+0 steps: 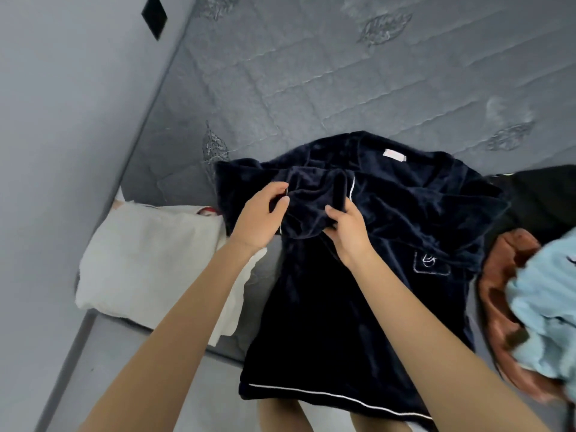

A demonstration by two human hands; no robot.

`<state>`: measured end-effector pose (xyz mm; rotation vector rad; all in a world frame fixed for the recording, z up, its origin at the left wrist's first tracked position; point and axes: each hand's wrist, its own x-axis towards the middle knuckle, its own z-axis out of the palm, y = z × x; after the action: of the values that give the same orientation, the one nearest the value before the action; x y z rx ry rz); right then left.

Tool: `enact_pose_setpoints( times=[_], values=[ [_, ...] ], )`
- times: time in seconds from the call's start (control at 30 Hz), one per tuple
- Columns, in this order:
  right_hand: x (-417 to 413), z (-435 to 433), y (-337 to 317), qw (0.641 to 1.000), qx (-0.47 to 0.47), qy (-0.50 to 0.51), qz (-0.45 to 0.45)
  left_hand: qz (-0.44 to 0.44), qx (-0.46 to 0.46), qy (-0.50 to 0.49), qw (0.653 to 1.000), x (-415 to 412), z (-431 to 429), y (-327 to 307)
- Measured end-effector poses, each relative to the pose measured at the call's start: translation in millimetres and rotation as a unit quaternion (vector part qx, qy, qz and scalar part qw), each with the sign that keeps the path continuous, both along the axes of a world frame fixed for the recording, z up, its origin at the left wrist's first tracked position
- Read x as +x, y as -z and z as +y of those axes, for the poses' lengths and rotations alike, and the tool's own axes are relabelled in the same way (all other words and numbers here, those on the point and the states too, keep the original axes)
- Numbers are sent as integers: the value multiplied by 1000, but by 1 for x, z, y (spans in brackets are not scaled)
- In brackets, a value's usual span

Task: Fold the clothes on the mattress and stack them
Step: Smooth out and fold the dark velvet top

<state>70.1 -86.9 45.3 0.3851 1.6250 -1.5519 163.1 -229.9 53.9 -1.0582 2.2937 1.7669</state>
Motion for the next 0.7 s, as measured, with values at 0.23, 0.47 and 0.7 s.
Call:
enact_pose_setpoints(
  times=[0.23, 0.47, 0.7],
  values=[
    [-29, 28, 1, 997, -37, -22, -69, 18, -14, 193, 981, -29, 67, 12],
    [-50, 45, 2, 998, 65, 14, 20, 78, -190, 149, 967, -45, 75, 6],
    [-87, 64, -26, 989, -10, 50, 142, 33, -375, 239, 895, -53, 105, 16]
  ],
)
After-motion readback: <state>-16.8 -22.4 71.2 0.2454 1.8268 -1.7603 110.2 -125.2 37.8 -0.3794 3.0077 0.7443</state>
